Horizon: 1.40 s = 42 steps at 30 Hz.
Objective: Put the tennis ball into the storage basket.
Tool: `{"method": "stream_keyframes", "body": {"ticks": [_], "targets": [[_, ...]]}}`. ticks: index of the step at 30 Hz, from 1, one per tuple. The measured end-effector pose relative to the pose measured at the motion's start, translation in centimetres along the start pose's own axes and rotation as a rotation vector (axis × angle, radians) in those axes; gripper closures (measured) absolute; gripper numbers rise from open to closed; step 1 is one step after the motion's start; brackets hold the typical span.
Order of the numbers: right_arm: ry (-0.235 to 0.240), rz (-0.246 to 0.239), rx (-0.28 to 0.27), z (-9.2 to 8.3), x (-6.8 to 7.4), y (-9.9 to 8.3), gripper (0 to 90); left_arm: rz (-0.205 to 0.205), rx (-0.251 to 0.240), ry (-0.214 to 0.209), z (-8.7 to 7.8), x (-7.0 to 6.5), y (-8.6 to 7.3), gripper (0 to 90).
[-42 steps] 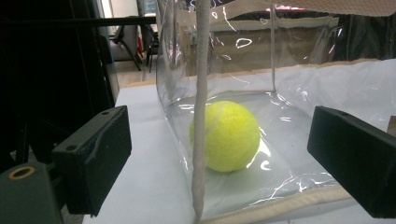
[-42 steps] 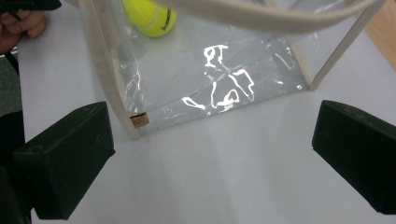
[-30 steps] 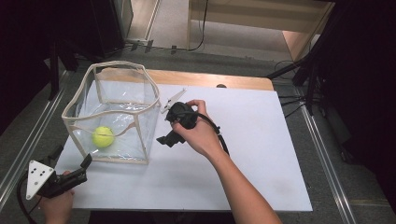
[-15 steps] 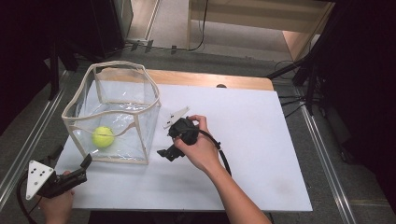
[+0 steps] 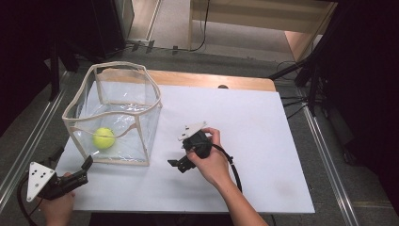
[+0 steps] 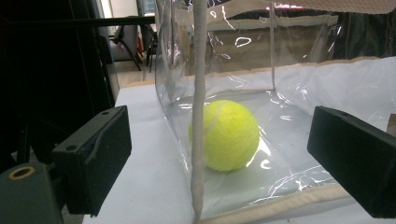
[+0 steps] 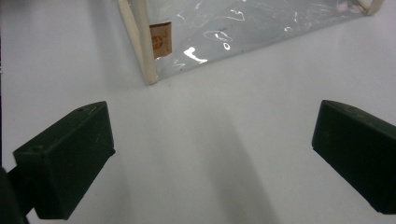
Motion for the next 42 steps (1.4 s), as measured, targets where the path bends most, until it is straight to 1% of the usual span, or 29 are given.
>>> {"method": "stream_keyframes", "body": {"ticks": [2,4,5,8,10,11,12,14,16,22,23,25,28,29,32,33,34,35,37,39,40,42], "targets": [[-0.003,0.004,-0.002,-0.1,0.0,-0.3,0.0,0.000,-0.001,0.001,0.0,0.0,0.0,6.7],[-0.010,0.017,-0.010,-0.5,-0.2,-1.1,0.0,0.002,0.001,0.003,0.0,0.0,0.0,6.8],[-0.010,0.017,-0.010,-0.5,-0.2,-1.1,0.0,0.002,0.001,0.003,0.0,0.0,0.0,6.8],[-0.019,0.040,-0.022,-1.1,-0.5,-2.3,0.0,0.002,0.003,0.003,0.0,0.0,0.0,6.8],[-0.022,0.040,-0.024,-1.2,-0.6,-2.5,0.0,0.003,0.003,0.003,0.0,0.0,0.0,6.8],[-0.027,0.053,-0.032,-1.6,-0.8,-3.2,0.0,0.003,0.004,0.003,0.0,0.0,0.0,6.8],[-0.027,0.053,-0.032,-1.6,-0.8,-3.2,0.0,0.006,0.004,0.002,0.0,0.0,0.0,6.8],[-0.034,0.076,-0.041,-2.1,-1.1,-4.0,0.0,0.007,0.004,0.002,0.0,-0.1,0.0,6.8],[-0.041,0.081,-0.052,-2.5,-1.3,-4.6,0.0,0.007,0.004,0.002,0.0,-0.1,-0.1,6.8],[-0.060,0.113,-0.063,-3.5,-2.0,-6.5,0.0,0.009,0.005,0.002,0.1,-0.1,-0.1,6.7],[-0.060,0.113,-0.063,-3.5,-2.0,-6.5,0.0,0.008,0.003,0.002,0.1,-0.2,0.0,6.7],[-0.071,0.124,-0.065,-4.1,-2.4,-7.5,0.0,0.012,0.006,0.004,0.1,-0.2,-0.1,6.8],[-0.082,0.142,-0.071,-4.7,-2.8,-8.4,0.0,0.014,0.007,0.006,0.1,-0.2,-0.1,6.8],[-0.082,0.142,-0.071,-4.7,-2.8,-8.4,0.0,0.014,0.007,0.006,0.1,-0.2,-0.1,6.8],[-0.092,0.154,-0.074,-5.3,-3.1,-9.3,0.0,0.018,0.011,0.008,0.1,-0.2,-0.1,6.7],[-0.097,0.161,-0.074,-5.6,-3.3,-9.9,0.0,0.017,0.009,0.008,0.1,-0.2,-0.1,6.8],[-0.097,0.161,-0.074,-5.6,-3.3,-9.9,0.0,0.017,0.009,0.008,0.1,-0.2,-0.1,6.8],[-0.104,0.166,-0.075,-5.8,-3.5,-10.4,0.0,0.020,0.009,0.008,0.1,-0.2,-0.1,6.7],[-0.114,0.179,-0.077,-6.1,-3.6,-11.0,0.0,0.024,0.009,0.008,0.1,-0.2,-0.1,6.7],[-0.112,0.179,-0.077,-6.2,-3.7,-11.3,0.0,0.024,0.009,0.007,0.1,-0.3,-0.1,6.8],[-0.118,0.190,-0.077,-6.4,-3.8,-11.8,0.0,0.026,0.011,0.008,0.1,-0.3,-0.1,6.7],[-0.122,0.198,-0.082,-6.7,-3.9,-12.2,0.0,0.026,0.010,0.008,0.1,-0.3,-0.1,6.8]]}}
Point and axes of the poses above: each handheld gripper's, and its own axes: z roughly forward along the jaws, y roughly out of its top, x roughly to its left, the point moved 9 cm from there along z, roughly forward along the jaws, and after that the axes turned 7 degrees about x, right-handed, at the moved point
